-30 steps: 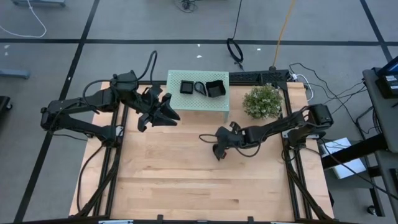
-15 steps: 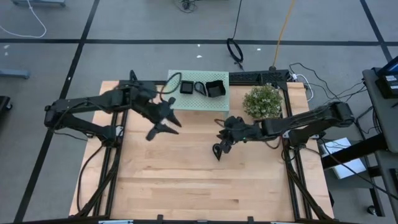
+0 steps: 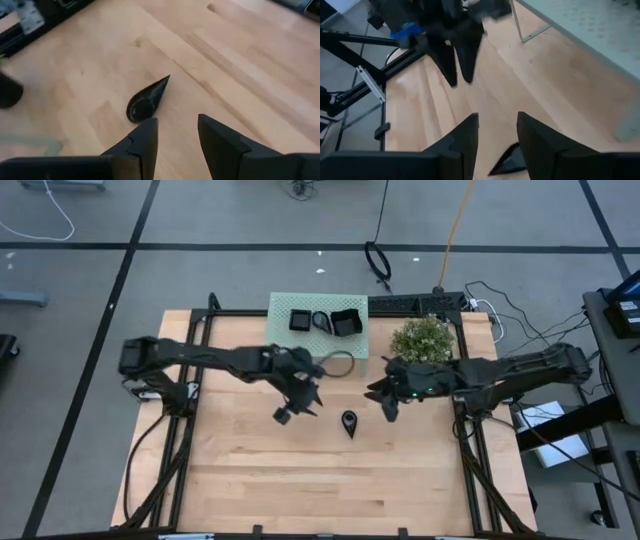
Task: Pick & Place Mini shaped plates
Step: Stack the black drop-shaped plate on top of the other black drop-shaped plate on the shelf
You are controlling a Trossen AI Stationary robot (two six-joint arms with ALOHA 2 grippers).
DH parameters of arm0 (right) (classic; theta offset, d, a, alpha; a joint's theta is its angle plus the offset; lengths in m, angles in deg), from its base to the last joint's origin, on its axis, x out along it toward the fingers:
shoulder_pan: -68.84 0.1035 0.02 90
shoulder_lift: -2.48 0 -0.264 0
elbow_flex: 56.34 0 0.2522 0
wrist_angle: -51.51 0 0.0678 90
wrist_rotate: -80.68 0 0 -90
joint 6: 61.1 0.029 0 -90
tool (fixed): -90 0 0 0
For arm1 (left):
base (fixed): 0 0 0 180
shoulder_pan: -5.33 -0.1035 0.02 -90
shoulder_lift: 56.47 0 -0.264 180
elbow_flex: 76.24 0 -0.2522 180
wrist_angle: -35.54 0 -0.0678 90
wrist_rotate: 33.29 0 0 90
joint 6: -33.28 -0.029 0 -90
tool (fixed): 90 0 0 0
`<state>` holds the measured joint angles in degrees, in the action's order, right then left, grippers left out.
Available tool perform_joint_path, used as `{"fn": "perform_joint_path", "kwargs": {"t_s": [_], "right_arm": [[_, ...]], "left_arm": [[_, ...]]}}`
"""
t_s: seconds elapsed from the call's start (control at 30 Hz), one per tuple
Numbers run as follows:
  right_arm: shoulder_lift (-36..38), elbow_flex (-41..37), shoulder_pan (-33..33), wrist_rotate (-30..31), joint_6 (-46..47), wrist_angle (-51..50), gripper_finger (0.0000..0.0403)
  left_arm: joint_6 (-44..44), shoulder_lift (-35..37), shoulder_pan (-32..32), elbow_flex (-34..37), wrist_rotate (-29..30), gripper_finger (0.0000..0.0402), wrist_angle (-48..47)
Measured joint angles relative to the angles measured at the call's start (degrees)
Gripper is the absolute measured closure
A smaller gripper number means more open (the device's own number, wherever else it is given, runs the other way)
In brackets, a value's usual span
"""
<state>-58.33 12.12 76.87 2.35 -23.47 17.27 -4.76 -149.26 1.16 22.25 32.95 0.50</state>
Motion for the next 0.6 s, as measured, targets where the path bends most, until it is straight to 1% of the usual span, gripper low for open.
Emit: {"fn": "perform_joint_path", "kwargs": {"t_s": [0.1,0.23,0.33,0.47,0.6], "right_arm": [[3.0,0.0,0.4,0.1,-0.8,-3.2,0.0280],[6.3,-0.2,1.5,0.1,-1.3,-7.5,0.0282],[8.7,-2.1,2.7,0.1,-2.3,-8.0,0.0284],[11.7,-7.0,4.1,0.2,-2.5,-5.1,0.0284],[14.7,-13.9,4.8,0.2,-2.5,2.0,0.0287]], "left_arm": [[-3.2,-4.6,1.1,0.0,0.4,0.0256,6.5],[-6.3,-10.4,2.8,0.0,4.2,0.0256,15.9],[-7.3,-14.5,4.1,0.0,6.2,0.0256,21.1],[-7.3,-19.6,5.6,0.0,6.4,0.0256,26.4],[-6.9,-23.6,6.9,0.0,6.6,0.0256,31.2]]}}
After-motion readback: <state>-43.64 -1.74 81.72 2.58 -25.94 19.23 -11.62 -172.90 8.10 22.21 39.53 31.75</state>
